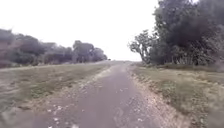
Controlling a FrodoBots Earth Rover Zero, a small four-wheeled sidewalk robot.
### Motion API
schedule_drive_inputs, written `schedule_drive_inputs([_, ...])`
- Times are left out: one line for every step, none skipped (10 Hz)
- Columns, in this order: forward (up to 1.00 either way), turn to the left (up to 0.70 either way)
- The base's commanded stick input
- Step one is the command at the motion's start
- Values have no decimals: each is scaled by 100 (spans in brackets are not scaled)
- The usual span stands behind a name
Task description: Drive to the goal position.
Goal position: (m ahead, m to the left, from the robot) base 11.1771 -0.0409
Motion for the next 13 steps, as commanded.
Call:
schedule_drive_inputs([60,-14])
schedule_drive_inputs([60,-14])
schedule_drive_inputs([60,-14])
schedule_drive_inputs([60,-14])
schedule_drive_inputs([60,-14])
schedule_drive_inputs([60,-14])
schedule_drive_inputs([60,-14])
schedule_drive_inputs([60,-14])
schedule_drive_inputs([60,-14])
schedule_drive_inputs([60,-14])
schedule_drive_inputs([60,-14])
schedule_drive_inputs([60,-14])
schedule_drive_inputs([60,-14])
